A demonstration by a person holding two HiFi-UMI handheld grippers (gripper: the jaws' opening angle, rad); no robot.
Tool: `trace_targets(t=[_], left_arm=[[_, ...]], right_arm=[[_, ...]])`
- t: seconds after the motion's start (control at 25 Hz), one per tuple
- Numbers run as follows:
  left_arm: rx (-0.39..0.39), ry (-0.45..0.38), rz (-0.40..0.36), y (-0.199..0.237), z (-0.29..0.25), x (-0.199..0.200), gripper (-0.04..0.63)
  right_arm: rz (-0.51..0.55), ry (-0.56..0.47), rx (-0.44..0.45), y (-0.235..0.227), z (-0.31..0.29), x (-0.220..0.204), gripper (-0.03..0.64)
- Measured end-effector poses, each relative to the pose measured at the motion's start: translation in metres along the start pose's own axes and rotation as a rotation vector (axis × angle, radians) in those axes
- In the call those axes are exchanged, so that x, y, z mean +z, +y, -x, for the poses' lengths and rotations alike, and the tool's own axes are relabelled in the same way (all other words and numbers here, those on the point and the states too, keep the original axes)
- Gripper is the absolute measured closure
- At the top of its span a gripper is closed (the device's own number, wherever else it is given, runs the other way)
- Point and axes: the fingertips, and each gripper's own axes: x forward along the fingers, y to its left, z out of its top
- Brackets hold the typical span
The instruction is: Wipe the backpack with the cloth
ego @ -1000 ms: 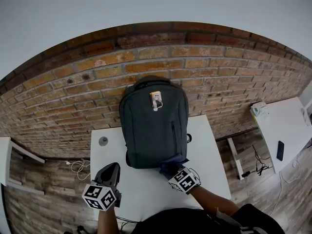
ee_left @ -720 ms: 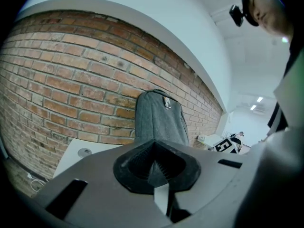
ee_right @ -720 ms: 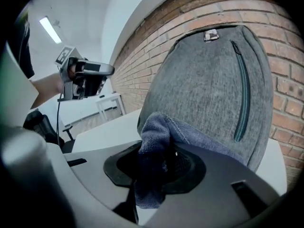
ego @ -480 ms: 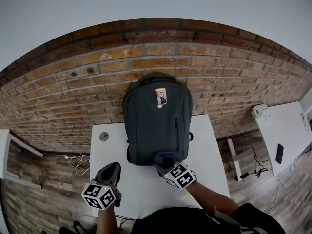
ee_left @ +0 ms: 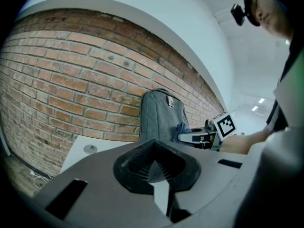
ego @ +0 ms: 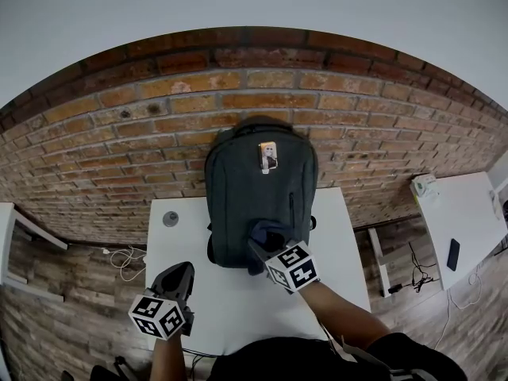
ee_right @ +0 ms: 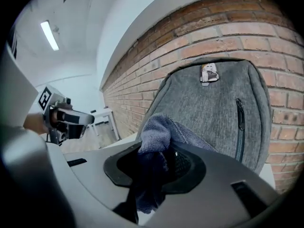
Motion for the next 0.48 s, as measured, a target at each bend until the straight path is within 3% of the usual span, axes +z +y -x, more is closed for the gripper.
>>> trace_targets(t=[0.48], left_arm=[[0.040, 0.018, -0.045, 0.015, 0.007, 0.000, 0.607]], right_arm=[[-0.015, -0.032, -0.088, -0.047, -0.030, 0.076, 0.508]])
